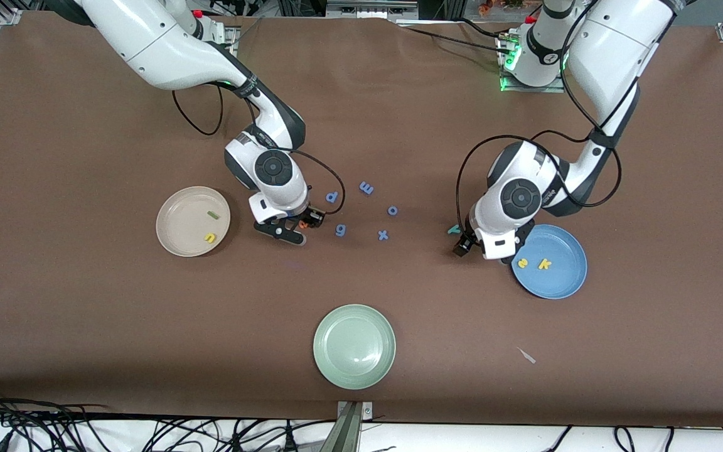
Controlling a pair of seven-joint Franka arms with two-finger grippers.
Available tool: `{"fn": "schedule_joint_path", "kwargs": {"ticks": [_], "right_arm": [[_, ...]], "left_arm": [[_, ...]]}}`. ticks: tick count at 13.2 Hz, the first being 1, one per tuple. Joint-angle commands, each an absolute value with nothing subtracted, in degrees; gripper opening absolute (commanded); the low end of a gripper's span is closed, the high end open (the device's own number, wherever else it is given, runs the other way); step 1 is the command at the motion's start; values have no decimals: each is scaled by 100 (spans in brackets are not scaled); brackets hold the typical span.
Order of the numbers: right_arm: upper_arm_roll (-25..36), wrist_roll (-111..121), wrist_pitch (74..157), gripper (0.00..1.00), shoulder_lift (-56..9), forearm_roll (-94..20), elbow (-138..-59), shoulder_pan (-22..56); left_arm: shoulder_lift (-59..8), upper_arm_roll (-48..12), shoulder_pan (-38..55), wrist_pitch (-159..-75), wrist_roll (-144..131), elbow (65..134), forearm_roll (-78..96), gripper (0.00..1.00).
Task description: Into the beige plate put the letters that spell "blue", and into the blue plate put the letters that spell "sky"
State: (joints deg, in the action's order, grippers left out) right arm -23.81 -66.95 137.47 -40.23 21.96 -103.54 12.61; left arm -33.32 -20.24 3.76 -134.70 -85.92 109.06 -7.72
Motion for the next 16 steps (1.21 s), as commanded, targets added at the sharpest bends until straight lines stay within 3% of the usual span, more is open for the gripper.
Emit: {"fn": "schedule_joint_path", "kwargs": {"ticks": [1, 4, 5, 8, 11, 15, 16], "right_arm": [[-2382, -6785, 13764, 34, -4104, 2329, -10274, 1274], [-2373, -6654, 13702, 29, -4017, 2329, -10257, 1266], [-2373, -6566, 13572, 29, -3869, 2320, -10257, 1213], [-2391, -5384, 12510, 29, -3219, 2093, -10292, 801], [-2312, -3592, 11919, 29, -2384, 1758, -10756, 362], [-1496, -1927, 12582, 29, -1662, 1758, -11975, 220], [-1311, -1699, 13047, 30, -1583, 1767, -12345, 194]], "left_arm": [[-2970, -2153, 351, -13772, -9061, 11478, -721, 96], [-3067, -2153, 439, -14123, -9307, 11566, -721, 90], [-3120, -2153, 483, -14176, -9369, 11566, -764, 83], [-3199, -2136, 510, -14221, -9378, 11558, -773, 75], [-3296, -2110, 519, -14423, -9378, 11540, -782, 74], [-3349, -2109, 501, -14475, -9439, 11522, -1037, 73], [-3366, -2109, 510, -14510, -9431, 11522, -1037, 66]]}}
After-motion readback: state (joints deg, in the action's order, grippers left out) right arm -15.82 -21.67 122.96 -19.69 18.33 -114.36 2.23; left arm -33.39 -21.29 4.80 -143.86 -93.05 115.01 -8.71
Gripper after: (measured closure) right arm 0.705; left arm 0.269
